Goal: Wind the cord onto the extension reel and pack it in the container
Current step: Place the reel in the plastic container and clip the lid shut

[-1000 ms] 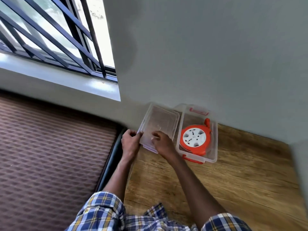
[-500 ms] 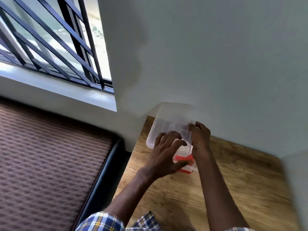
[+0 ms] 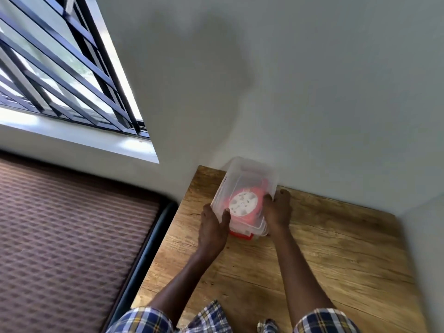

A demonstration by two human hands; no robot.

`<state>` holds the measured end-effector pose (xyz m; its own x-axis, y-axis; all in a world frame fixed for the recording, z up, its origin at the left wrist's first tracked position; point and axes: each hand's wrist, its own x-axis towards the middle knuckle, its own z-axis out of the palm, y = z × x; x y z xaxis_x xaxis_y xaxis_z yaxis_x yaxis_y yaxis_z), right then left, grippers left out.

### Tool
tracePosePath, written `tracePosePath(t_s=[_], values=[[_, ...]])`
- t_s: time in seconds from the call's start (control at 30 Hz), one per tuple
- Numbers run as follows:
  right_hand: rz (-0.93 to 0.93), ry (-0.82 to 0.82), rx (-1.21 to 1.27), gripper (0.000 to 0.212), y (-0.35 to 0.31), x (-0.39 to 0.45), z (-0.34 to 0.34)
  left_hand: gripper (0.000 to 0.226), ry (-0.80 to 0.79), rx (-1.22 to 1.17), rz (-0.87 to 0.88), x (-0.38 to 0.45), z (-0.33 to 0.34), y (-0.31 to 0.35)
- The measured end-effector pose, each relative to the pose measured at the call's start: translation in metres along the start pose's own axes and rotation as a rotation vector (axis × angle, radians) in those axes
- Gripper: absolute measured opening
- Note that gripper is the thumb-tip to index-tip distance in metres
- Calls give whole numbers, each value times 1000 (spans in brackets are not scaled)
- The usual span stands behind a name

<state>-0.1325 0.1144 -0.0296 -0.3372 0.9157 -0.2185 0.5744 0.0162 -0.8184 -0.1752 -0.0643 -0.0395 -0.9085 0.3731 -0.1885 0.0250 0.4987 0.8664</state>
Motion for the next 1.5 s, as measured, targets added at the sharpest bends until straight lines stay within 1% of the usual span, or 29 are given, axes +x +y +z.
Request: tracePosePath(t_s=[0.13, 0.2, 0.33, 0.43, 0.53, 0.57, 0.63, 0.67, 0.7, 0.73, 0.77, 0.8, 0.83, 0.87, 0.93, 1.0, 1.07, 1.13, 1.2, 1.23, 1.27, 1.33, 1.37, 1.4, 1.43, 1.5], values=[[38, -86, 55, 33, 8, 16, -14, 56, -40, -1, -54, 1, 6, 8], [102, -157, 136, 38, 15, 21, -24, 56, -46, -2, -64, -1, 11, 9], [154, -287, 316, 37, 34, 16, -43, 55, -104, -81, -76, 1, 11, 6], [191, -299, 446, 41, 54, 1, -63, 55, -224, -114, -35, 4, 9, 2], [353, -296, 563, 34, 80, -18, -85, 50, -393, -96, 10, 13, 5, 1], [383, -298, 586, 34, 89, -23, -92, 45, -454, -87, 39, 17, 5, 3], [366, -253, 609, 45, 101, -28, -105, 33, -544, -90, 77, 24, 6, 8], [340, -166, 583, 57, 107, -30, -111, 28, -590, -89, 85, 27, 7, 12], [298, -56, 489, 73, 112, -30, -118, 25, -632, -77, 97, 31, 9, 14], [232, 47, 339, 88, 114, -29, -127, 24, -675, -54, 109, 35, 11, 16], [143, 110, 181, 95, 115, -29, -137, 24, -721, -23, 119, 38, 13, 19], [50, 128, 61, 92, 114, -28, -144, 27, -764, 1, 118, 41, 14, 23], [-22, 107, 3, 82, 113, -26, -151, 33, -815, 19, 113, 44, 15, 28], [-53, 53, -1, 70, 113, -25, -157, 39, -865, 29, 109, 46, 17, 35], [-10, -12, 38, 54, 114, -27, -163, 35, -956, 65, 152, 50, 23, 48], [89, 60, 45, 49, 122, -37, -165, 31, -986, 122, 204, 51, 30, 57], [126, 165, 17, 48, 133, -52, -163, 31, -986, 98, 214, 51, 37, 57], [142, 216, 19, 49, 139, -67, -162, 34, -962, 10, 203, 47, 43, 49], [144, 263, -1, 50, 141, -77, -160, 42, -858, -70, 241, 36, 47, 38], [142, 299, -20, 49, 141, -79, -158, 46, -762, -80, 264, 29, 50, 31], [134, 343, -38, 46, 140, -82, -157, 51, -626, -35, 275, 21, 53, 22], [93, 421, -64, 38, 137, -83, -153, 59, -321, 132, 268, 0, 60, 6], [68, 440, -70, 32, 135, -82, -150, 57, -214, 168, 268, -8, 62, 0], [45, 448, -75, 28, 132, -78, -148, 52, -149, 162, 280, -14, 61, -4], [26, 451, -86, 25, 127, -74, -146, 44, -127, 128, 292, -16, 61, -7], [-7, 453, -136, 23, 118, -62, -144, 27, -143, 25, 275, -16, 58, -6]])
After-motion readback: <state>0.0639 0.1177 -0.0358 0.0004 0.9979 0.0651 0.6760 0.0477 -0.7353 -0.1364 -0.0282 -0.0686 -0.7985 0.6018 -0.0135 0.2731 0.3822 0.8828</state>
